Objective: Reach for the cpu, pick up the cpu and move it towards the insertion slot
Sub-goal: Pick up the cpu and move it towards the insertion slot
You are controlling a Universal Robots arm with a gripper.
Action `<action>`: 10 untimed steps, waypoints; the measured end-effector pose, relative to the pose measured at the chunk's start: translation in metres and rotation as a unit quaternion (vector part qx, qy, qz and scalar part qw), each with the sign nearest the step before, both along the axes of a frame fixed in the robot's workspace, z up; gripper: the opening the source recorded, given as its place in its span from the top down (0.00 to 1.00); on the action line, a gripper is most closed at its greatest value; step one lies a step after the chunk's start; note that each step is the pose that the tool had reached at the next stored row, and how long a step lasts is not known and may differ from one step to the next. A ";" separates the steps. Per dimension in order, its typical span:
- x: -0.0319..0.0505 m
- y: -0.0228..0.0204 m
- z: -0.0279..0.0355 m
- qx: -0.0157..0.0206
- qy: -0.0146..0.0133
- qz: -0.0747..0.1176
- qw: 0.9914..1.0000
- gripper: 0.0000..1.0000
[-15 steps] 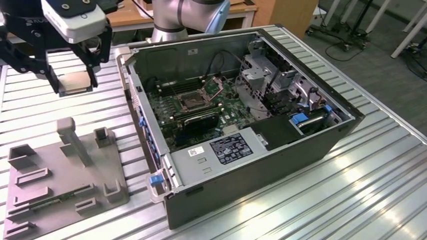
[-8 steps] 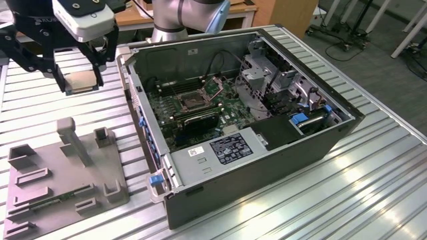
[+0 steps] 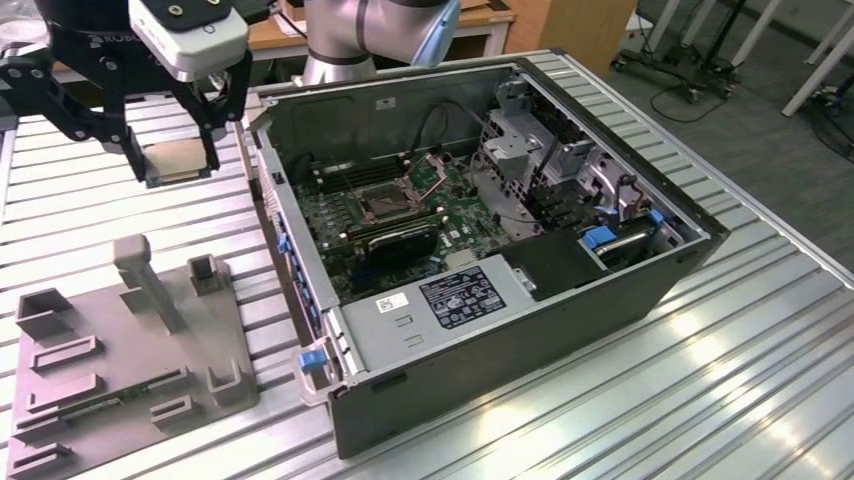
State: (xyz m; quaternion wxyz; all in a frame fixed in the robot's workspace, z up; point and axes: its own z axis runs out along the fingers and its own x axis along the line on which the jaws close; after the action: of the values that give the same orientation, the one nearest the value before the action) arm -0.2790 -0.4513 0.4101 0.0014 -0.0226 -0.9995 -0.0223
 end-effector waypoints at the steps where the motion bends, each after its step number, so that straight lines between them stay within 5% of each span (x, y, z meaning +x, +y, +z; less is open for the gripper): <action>1: 0.0012 0.0000 0.0000 0.000 0.000 0.000 1.000 0.45; 10: 0.0128 0.0000 0.0000 0.000 0.000 0.000 1.000 0.45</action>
State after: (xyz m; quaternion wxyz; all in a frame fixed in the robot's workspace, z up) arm -0.2662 -0.4513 0.4100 0.0016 -0.0226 -0.9995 -0.0223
